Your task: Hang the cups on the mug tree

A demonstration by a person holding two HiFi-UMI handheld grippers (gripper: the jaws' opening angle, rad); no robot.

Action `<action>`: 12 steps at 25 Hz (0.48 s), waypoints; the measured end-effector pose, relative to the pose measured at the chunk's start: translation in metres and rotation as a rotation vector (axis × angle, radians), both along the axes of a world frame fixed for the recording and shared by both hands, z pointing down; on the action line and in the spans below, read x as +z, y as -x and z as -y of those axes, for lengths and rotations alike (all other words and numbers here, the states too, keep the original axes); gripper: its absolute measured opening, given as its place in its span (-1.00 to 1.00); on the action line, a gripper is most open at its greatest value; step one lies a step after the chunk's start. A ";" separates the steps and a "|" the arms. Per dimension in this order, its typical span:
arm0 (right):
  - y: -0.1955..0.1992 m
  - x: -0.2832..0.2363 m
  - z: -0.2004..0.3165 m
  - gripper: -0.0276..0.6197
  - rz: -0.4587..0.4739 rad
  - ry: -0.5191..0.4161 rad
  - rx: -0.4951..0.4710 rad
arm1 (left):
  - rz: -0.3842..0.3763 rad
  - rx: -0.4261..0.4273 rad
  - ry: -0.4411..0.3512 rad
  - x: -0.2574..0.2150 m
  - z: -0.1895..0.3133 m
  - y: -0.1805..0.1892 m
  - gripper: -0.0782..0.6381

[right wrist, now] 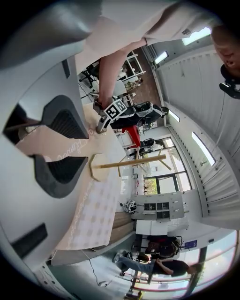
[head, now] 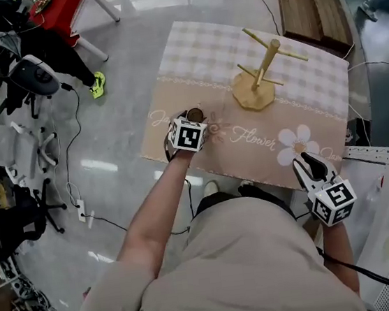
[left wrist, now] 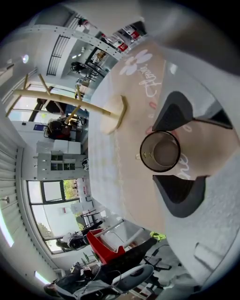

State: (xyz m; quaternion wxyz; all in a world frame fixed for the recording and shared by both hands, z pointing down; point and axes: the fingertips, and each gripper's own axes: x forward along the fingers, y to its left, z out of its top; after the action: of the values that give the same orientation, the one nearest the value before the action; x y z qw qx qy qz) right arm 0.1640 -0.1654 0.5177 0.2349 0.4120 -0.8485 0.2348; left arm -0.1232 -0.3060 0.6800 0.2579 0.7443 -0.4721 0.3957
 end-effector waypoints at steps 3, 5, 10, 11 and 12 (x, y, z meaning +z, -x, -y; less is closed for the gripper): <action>-0.012 0.005 0.010 -0.52 0.012 0.006 -0.003 | 0.005 -0.020 0.036 0.006 0.002 0.000 0.03; -0.018 0.006 0.017 -0.52 0.021 0.005 -0.007 | 0.013 -0.019 0.048 0.007 0.003 0.000 -0.02; -0.029 0.007 0.029 -0.52 0.041 0.004 -0.015 | 0.028 -0.025 0.022 -0.004 0.007 -0.002 -0.03; -0.031 0.007 0.031 -0.52 0.045 0.003 -0.016 | 0.029 -0.024 0.005 -0.009 0.010 -0.003 -0.03; -0.033 0.007 0.032 -0.52 0.048 0.002 -0.017 | 0.031 -0.019 -0.019 -0.014 0.013 -0.005 -0.03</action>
State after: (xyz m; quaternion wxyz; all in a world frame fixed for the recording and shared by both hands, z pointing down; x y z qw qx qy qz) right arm 0.1965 -0.1978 0.5244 0.2168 0.3988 -0.8572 0.2433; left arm -0.1182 -0.3189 0.6656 0.2474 0.7361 -0.4868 0.4000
